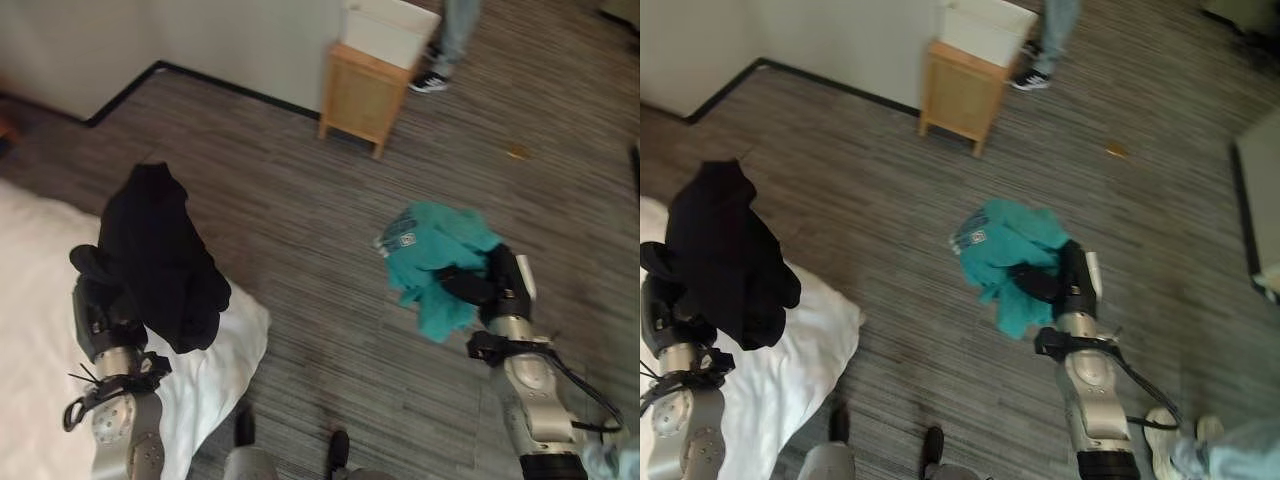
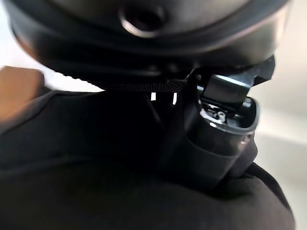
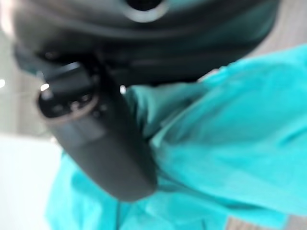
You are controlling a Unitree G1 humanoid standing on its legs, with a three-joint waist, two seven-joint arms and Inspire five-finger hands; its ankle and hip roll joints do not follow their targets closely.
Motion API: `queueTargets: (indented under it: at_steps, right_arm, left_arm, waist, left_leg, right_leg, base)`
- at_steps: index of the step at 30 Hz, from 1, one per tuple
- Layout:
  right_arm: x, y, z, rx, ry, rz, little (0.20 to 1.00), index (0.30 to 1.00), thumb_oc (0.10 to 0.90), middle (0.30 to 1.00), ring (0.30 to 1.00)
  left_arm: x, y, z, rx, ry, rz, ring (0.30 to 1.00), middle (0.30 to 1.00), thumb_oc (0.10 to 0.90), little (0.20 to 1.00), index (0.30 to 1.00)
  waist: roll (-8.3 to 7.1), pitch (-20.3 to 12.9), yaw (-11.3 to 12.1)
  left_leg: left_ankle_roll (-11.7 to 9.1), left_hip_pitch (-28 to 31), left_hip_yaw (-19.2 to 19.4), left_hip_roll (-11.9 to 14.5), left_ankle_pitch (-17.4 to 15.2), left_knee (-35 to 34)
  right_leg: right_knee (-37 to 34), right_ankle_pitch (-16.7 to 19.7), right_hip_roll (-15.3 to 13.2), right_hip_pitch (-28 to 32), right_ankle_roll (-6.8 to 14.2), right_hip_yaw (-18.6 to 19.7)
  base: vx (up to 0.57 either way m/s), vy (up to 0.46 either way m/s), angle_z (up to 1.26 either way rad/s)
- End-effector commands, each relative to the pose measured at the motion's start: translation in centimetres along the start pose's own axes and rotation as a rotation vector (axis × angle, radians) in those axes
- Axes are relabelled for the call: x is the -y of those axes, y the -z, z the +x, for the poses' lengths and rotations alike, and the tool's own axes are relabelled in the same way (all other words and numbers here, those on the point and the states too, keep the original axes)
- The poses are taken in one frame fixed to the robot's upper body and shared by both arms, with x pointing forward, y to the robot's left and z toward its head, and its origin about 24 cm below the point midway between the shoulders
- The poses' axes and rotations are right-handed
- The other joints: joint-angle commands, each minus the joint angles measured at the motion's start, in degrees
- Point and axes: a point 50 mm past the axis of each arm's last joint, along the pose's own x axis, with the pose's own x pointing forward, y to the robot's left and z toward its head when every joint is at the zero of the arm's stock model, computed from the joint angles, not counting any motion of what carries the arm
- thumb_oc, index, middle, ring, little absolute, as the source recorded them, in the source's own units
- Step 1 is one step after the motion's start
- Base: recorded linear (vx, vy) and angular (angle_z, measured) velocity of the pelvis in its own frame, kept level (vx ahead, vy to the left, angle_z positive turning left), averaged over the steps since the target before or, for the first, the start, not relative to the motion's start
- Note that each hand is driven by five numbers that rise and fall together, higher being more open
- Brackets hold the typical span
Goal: Pick up bed clothes into laundry basket.
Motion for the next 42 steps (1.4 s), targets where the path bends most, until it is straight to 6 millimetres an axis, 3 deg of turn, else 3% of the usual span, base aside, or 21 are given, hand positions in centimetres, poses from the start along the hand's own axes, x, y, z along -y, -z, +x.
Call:
queueTargets:
  at_steps: [1, 3, 5, 8, 16, 17, 19, 24, 27, 29, 30, 32, 34, 35, 37, 42]
  right_arm:
    - [1.1, -6.5, -0.1, 0.321, -0.023, -0.087, 0.3, 0.3, 0.4, 0.3, 0.3]
    - [2.4, -4.9, -1.4, 0.249, 0.068, -0.14, 0.3, 0.3, 0.4, 0.3, 0.3]
    - [2.9, -3.3, -2.6, 0.186, 0.135, -0.086, 0.3, 0.3, 0.4, 0.3, 0.3]
    - [3.0, -2.4, -3.2, 0.158, 0.162, -0.037, 0.3, 0.3, 0.4, 0.3, 0.3]
    - [2.9, -3.9, -2.3, 0.227, 0.183, -0.068, 0.3, 0.3, 0.4, 0.3, 0.3]
    - [5.3, -0.1, -2.7, 0.054, 0.31, 0.105, 0.3, 0.3, 0.4, 0.3, 0.3]
    - [5.2, -0.2, -2.8, 0.06, 0.308, 0.109, 0.3, 0.3, 0.4, 0.3, 0.3]
    - [6.3, 0.0, -3.2, 0.044, 0.361, 0.094, 0.3, 0.3, 0.4, 0.3, 0.3]
    - [6.8, -0.5, -3.1, 0.059, 0.375, 0.069, 0.3, 0.3, 0.4, 0.3, 0.3]
    - [6.9, -2.8, -1.2, 0.16, 0.344, 0.1, 0.3, 0.3, 0.4, 0.3, 0.3]
    - [6.7, -4.7, 0.6, 0.219, 0.287, 0.093, 0.3, 0.3, 0.4, 0.3, 0.3]
    - [6.8, -4.8, 0.7, 0.223, 0.286, 0.094, 0.3, 0.3, 0.4, 0.3, 0.3]
    - [5.5, -8.5, 3.2, 0.346, 0.191, 0.058, 0.3, 0.3, 0.4, 0.3, 0.3]
    - [5.5, -8.6, 3.3, 0.347, 0.191, 0.058, 0.3, 0.3, 0.4, 0.3, 0.3]
    - [4.1, -10.4, 4.6, 0.407, 0.117, 0.067, 0.3, 0.3, 0.4, 0.3, 0.3]
    - [2.5, -10.9, 4.7, 0.431, 0.054, 0.07, 0.3, 0.3, 0.4, 0.3, 0.3]
  left_arm:
    - [0.0, -5.4, 0.4, 0.285, 0.064, 0.026, 0.3, 0.3, 0.4, 0.3, 0.3]
    - [0.5, -3.9, 0.2, 0.204, 0.1, 0.084, 0.3, 0.3, 0.4, 0.3, 0.3]
    - [1.0, -3.1, 0.0, 0.168, 0.122, 0.097, 0.3, 0.3, 0.4, 0.3, 0.3]
    - [0.6, -2.2, -0.8, 0.117, 0.102, 0.08, 0.3, 0.3, 0.4, 0.3, 0.3]
    - [0.3, -2.4, -0.6, 0.111, 0.087, 0.111, 0.3, 0.3, 0.4, 0.3, 0.3]
    - [3.1, -0.4, 2.1, 0.013, 0.235, 0.208, 0.3, 0.3, 0.4, 0.3, 0.3]
    - [1.9, 0.4, 1.4, -0.032, 0.197, 0.216, 0.3, 0.3, 0.4, 0.3, 0.3]
    - [-0.5, 1.3, 0.1, -0.098, 0.117, 0.241, 0.3, 0.3, 0.4, 0.3, 0.3]
    - [-0.9, 0.7, 0.3, -0.078, 0.093, 0.248, 0.3, 0.3, 0.4, 0.3, 0.3]
    - [-0.3, -0.1, 1.1, -0.038, 0.096, 0.203, 0.3, 0.3, 0.4, 0.3, 0.3]
    - [1.1, -1.3, 2.2, 0.019, 0.143, 0.204, 0.3, 0.3, 0.4, 0.3, 0.3]
    - [1.1, -1.3, 2.3, 0.022, 0.143, 0.202, 0.3, 0.3, 0.4, 0.3, 0.3]
    - [3.1, -3.4, 4.0, 0.127, 0.2, 0.202, 0.3, 0.3, 0.4, 0.3, 0.3]
    - [3.1, -3.5, 4.0, 0.128, 0.2, 0.202, 0.3, 0.3, 0.4, 0.3, 0.3]
    - [4.4, -4.9, 5.0, 0.2, 0.216, 0.16, 0.3, 0.3, 0.4, 0.3, 0.3]
    - [3.5, -6.2, 5.4, 0.25, 0.157, 0.15, 0.3, 0.3, 0.4, 0.3, 0.3]
  waist:
    - [2.28, -7.84, -1.46]
    - [4.47, -9.96, -4.71]
    - [5.38, -10.46, -6.62]
    - [6.05, -10.89, -7.26]
    - [6.19, -11.37, -6.67]
    - [8.23, -3.19, -5.84]
    - [7.62, -4.03, -5.2]
    - [8.02, -5.86, -4.37]
    - [8.23, -6.13, -4.22]
    - [8.3, -6.68, -3.5]
    - [8.3, -6.84, -2.92]
    - [8.34, -6.55, -3.03]
    - [8.23, -6.93, -2.33]
    - [8.24, -6.92, -2.37]
    - [8.22, -7.27, -1.67]
    - [8.22, -6.35, -1.41]
  left_leg:
    - [2.56, -2.51, -0.47, -1.57, -8.97, 5.6]
    - [3.17, 1.81, 4.08, -1.21, -8.16, -2.27]
    - [3.68, 3.18, 3.18, -2.33, -7.72, -5.62]
    - [4.35, 5.04, 4.26, -2.76, -7.53, -7.96]
    - [4.9, 5.42, 4.27, -3.48, -7.61, -9.4]
    - [5.68, 1.33, 10.48, -3.37, -7.65, -5.52]
    - [5.33, 2.08, 11.1, -3.42, -7.54, -6.36]
    - [4.32, 2.97, 10.86, -2.64, -6.54, -7.51]
    - [3.98, 3.59, 10.46, -2.32, -6.3, -7.86]
    - [3.57, 3.78, 9.94, -2.02, -6.35, -7.44]
    - [3.24, 3.96, 9.51, -1.9, -6.33, -7.2]
    - [3.22, 4.03, 9.44, -1.89, -6.35, -7.15]
    - [2.72, 4.12, 8.67, -1.71, -6.12, -7.06]
    - [2.72, 4.06, 8.65, -1.7, -6.09, -7.06]
    - [2.46, 3.75, 7.98, -1.59, -5.69, -7.15]
    - [2.4, 2.45, 7.43, -1.43, -5.6, -6.28]
  right_leg:
    - [-2.6, -5.41, -1.31, 2.88, 4.56, -0.67]
    - [-2.58, -4.47, -0.83, 1.87, 4.82, -0.7]
    - [-2.18, -4.18, -0.86, 1.27, 5.06, -0.35]
    - [-1.92, -4.15, -1.2, 1.61, 5.38, 0.08]
    - [-1.9, -3.82, -1.74, 1.45, 6.02, -0.07]
    - [7.33, -6.68, -7.39, -5.6, 8.29, -2.4]
    - [4.99, -4.39, -7.55, -4.18, 8.96, -3.63]
    - [-0.55, -4.6, -6.26, 0.38, 8.37, -5.47]
    - [-0.84, -5.12, -6.04, 1.61, 8.02, -6.36]
    - [-0.57, -5.9, -5.87, 2.5, 7.66, -7.16]
    - [-0.6, -6.23, -5.77, 3.34, 7.45, -7.65]
    - [-0.63, -6.24, -5.76, 3.48, 7.44, -7.73]
    - [-0.96, -6.61, -5.3, 4.17, 7.28, -8.41]
    - [-0.98, -6.58, -5.29, 4.13, 7.27, -8.43]
    - [-1.02, -6.79, -4.91, 4.14, 7.01, -8.7]
    - [-0.28, -7.0, -4.85, 3.1, 6.5, -8.76]
  base:
    - [0.01, 0.072, -0.67]
    - [-0.02, 0.161, -0.75]
    - [-0.03, 0.144, -0.1]
    - [0.01, 0.08, -0.25]
    - [-0.01, 0.053, -0.08]
    - [0.03, -0.022, 0.11]
    - [0.06, -0.048, 0.14]
    - [0.07, -0.067, -0.06]
    - [0.03, -0.047, 0.05]
    - [0.02, -0.081, 0.08]
    - [0.01, -0.064, 0.13]
    - [0.01, -0.035, 0.23]
    - [0.01, -0.061, 0.25]
    - [0.0, -0.058, 0.16]
    - [0.0, -0.054, 0.07]
    - [-0.01, -0.021, 0.11]
